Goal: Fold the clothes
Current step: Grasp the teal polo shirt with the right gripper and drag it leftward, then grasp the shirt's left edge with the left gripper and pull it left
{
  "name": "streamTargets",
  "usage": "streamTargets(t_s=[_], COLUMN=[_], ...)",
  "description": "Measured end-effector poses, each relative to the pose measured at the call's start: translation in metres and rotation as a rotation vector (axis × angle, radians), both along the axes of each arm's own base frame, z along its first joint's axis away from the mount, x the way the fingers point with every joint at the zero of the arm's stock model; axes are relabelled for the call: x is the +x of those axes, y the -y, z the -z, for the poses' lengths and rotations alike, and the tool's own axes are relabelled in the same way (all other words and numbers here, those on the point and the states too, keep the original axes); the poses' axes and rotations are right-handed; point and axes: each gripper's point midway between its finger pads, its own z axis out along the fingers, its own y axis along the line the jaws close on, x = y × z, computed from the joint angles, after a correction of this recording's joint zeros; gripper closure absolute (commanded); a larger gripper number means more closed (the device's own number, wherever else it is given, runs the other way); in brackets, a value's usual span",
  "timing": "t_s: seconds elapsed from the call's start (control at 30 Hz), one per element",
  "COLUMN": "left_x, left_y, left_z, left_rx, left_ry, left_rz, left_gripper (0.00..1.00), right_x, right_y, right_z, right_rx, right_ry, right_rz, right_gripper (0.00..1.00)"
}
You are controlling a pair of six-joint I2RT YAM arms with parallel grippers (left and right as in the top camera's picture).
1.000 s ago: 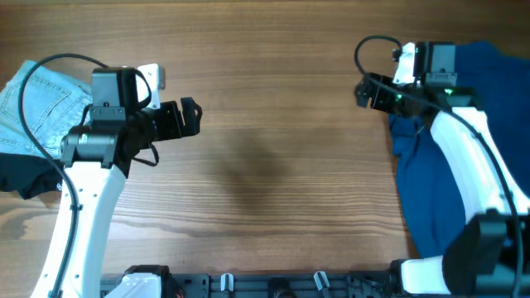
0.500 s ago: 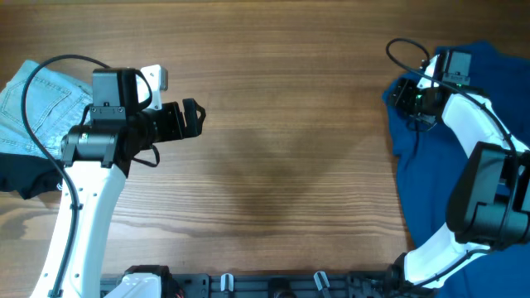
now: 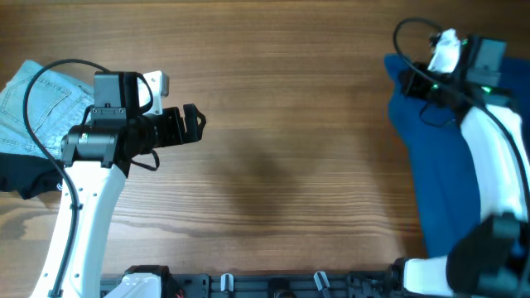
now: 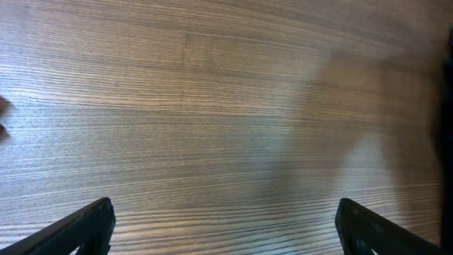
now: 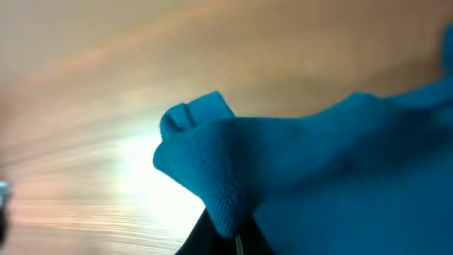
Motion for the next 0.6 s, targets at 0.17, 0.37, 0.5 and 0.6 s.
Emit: streamTargets(t_s=[0.17,0.37,0.5,0.6], left_x=[-0.001,0.000,0.002,0.015], left_y=[0.000,-0.009,-0.006,0.023], left_z=[-0.002,-0.058,-0.080,-0.063], left_rx=[0.001,0.034,0.029,0.015], left_ry=[0.008,0.196,0.283,0.243], left_rz=[-0.001,-0.031,-0.025,0.068], left_gripper=[0.00,0.00,0.00,0.01], right_x=[-0.041,-0.142,-0.102,-0.073], right_y=[-0.151,-0.314,-0.259,-0.186], right_z=[-0.019,0.015,0.016,-0.015], right_rx=[0.046,-0.008,-0.052,-0.038], right_ry=[-0.004,-0.139,-0.164,-0.119], right_rz=[-0.375,-0.688,-0.429,-0.209], right_gripper=[0.85,0.30,0.30,0.29])
